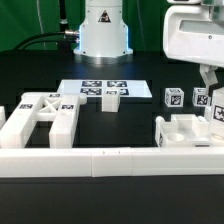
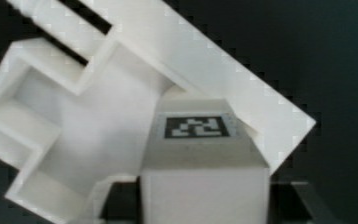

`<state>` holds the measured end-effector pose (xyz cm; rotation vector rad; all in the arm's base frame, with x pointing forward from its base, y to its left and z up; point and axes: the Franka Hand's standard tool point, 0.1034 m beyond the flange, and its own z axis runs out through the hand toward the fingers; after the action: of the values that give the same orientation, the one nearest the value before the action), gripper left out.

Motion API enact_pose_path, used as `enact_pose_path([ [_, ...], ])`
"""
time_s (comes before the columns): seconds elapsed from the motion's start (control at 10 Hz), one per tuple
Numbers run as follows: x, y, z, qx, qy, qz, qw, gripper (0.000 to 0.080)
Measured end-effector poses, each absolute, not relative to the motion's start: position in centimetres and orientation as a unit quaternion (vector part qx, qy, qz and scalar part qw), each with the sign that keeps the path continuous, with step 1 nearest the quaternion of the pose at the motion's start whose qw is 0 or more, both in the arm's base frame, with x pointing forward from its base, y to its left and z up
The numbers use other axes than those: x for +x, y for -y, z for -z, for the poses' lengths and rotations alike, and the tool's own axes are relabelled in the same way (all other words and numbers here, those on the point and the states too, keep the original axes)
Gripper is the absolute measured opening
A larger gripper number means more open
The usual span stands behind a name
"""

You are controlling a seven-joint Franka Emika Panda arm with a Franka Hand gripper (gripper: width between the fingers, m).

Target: Assemble chair

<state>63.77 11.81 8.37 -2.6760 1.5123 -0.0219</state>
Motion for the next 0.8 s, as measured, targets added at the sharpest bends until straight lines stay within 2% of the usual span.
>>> enact_pose_path([
  [0.3, 63.77, -11.81, -8.33, -0.834, -0.551, 0.003, 0.037, 0.0285],
  [0.4, 63.75, -11.84, -8.31, -0.844, -0.535, 0.003, 0.037, 0.0458],
  [0.5, 63.75, -11.83, -8.32, -0.854, -0.519, 0.003, 0.036, 0.0458],
  [0.6, 63.74, -11.86, -8.37, -0.864, -0.502, 0.003, 0.035, 0.0580],
  [0.7, 63.66, -12.23, -8.36, -0.880, -0.474, 0.004, 0.035, 0.0639],
  [0.8, 63.68, -12.23, -8.34, -0.895, -0.445, 0.005, 0.035, 0.0639],
])
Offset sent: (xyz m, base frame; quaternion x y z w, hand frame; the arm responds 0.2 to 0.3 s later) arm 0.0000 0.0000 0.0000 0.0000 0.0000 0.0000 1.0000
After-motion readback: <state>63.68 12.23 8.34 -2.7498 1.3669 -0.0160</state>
